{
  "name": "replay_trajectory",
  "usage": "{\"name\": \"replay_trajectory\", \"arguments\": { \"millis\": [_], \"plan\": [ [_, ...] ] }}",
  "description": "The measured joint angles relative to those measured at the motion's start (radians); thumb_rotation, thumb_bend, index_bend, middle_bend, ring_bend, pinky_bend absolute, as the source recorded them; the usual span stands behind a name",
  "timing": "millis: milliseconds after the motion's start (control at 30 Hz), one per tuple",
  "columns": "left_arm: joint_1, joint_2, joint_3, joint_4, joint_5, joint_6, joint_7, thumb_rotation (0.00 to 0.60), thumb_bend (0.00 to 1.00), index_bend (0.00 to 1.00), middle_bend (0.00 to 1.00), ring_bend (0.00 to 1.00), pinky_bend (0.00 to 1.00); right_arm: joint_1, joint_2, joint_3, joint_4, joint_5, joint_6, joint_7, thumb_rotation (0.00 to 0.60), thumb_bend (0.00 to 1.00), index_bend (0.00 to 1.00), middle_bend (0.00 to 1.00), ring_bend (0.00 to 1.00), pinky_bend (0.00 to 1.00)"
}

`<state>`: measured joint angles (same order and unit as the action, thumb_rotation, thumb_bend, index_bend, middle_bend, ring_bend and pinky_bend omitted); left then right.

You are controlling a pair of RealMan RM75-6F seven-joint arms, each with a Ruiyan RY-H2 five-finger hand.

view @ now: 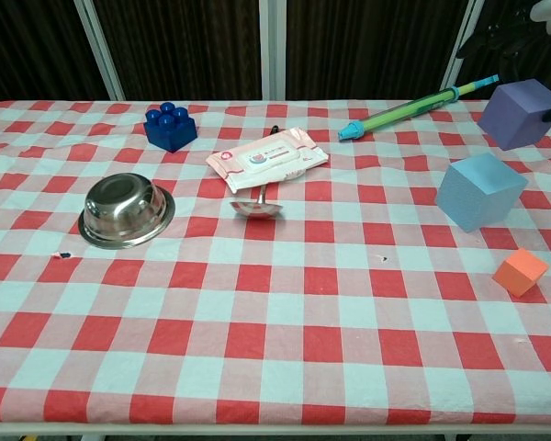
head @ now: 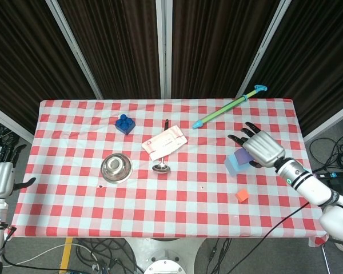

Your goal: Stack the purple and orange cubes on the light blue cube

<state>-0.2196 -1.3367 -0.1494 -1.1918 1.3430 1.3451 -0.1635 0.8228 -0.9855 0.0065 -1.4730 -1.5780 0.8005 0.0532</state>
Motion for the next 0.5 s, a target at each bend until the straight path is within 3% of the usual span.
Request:
{"name": "replay_trajectory", "arguments": {
  "millis": [500],
  "plan": [
    [-0.003, -0.014, -0.001, 0.018, -0.009, -0.011, 0.012, 0.600, 0.06, 0.21, 0.19, 0.17, 0.31, 0.009, -0.042, -0.048, 0.136, -0.108, 0.007, 0.099, 0.600, 0.16, 0.09, 0.44, 0.12, 0.07]
  ]
}}
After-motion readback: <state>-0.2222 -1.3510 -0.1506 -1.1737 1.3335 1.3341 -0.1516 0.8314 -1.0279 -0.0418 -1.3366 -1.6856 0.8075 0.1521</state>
